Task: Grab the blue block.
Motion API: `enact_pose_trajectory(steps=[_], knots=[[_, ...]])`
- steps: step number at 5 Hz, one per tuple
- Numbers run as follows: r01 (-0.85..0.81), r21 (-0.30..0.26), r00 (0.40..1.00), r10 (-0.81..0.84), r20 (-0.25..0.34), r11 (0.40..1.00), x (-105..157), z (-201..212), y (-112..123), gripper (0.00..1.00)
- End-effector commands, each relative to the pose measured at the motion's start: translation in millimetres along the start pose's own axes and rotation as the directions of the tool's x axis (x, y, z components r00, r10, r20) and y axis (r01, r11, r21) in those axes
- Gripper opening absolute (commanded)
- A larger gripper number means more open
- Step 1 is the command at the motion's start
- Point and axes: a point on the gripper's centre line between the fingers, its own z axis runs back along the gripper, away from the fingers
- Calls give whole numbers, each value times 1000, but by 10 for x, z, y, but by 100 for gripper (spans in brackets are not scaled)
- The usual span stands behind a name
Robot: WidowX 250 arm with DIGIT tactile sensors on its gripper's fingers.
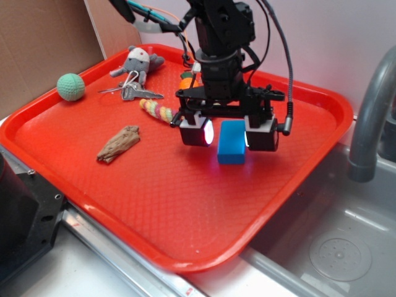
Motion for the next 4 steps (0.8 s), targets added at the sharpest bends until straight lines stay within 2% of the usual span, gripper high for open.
enact_pose_trajectory(steps=[1,2,3,4], knots=[[-19,-31,1000,18,-17,999,257,-38,-157,100],[-22,-12,998,21,-59,1000,245,-60,-93,0],[20,0,991,-20,-133,1000,112,187,17,0],[122,11,987,-120,-105,992,-28,369,121,0]])
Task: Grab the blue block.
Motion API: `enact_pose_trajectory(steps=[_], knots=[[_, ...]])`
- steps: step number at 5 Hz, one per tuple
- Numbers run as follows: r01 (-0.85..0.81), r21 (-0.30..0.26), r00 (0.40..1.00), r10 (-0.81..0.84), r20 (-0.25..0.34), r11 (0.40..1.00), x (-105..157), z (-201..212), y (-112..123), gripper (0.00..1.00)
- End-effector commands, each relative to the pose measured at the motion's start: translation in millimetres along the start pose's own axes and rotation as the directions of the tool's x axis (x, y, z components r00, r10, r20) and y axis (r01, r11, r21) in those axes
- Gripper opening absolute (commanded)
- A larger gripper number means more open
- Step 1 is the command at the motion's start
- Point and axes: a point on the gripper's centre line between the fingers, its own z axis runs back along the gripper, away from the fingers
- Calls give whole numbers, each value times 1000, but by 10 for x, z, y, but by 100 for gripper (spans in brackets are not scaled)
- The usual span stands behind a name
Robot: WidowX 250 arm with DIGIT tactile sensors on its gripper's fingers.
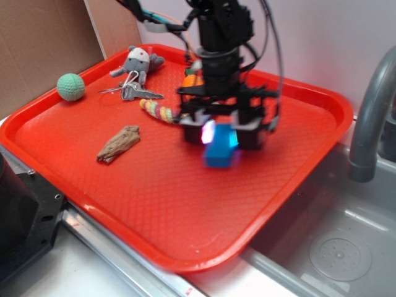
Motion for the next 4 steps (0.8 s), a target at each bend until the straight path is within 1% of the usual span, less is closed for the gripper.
enact_pose_trajectory(steps=[1,2,3,4], knots=[[238,19,958,-238,159,971,-351,731,168,0],[263,91,928,-277,247,961,-639,1170,534,0],[255,73,931,-265,253,964,-687,1414,677,0],[247,90,936,-261,237,965,-660,1518,679,0]])
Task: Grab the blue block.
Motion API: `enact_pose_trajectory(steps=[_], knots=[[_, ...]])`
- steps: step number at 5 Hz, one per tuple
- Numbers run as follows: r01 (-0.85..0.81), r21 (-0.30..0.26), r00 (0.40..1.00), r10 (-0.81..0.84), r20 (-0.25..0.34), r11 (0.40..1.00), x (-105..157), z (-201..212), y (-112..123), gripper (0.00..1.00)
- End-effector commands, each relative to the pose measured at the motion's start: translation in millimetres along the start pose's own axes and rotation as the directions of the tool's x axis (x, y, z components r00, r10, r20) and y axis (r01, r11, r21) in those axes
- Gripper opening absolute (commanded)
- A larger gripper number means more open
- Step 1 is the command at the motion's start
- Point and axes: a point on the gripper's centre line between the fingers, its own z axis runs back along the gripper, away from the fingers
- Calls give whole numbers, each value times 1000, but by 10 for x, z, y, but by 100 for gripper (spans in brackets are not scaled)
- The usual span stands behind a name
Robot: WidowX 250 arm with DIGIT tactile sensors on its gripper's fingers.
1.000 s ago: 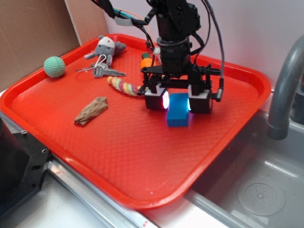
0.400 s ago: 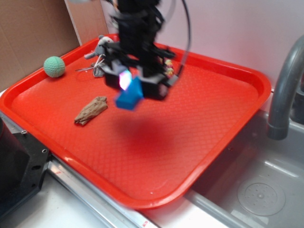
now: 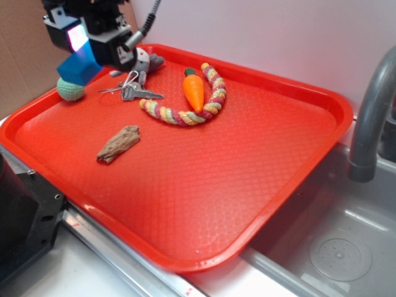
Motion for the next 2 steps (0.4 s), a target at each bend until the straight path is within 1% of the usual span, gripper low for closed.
enact_pose_trajectory(steps=[1,2], knots=[[-25,21,999,26,-24,999,170,95,-166,0],[-44,30,998,45,-42,999,261,-16,-196,0]])
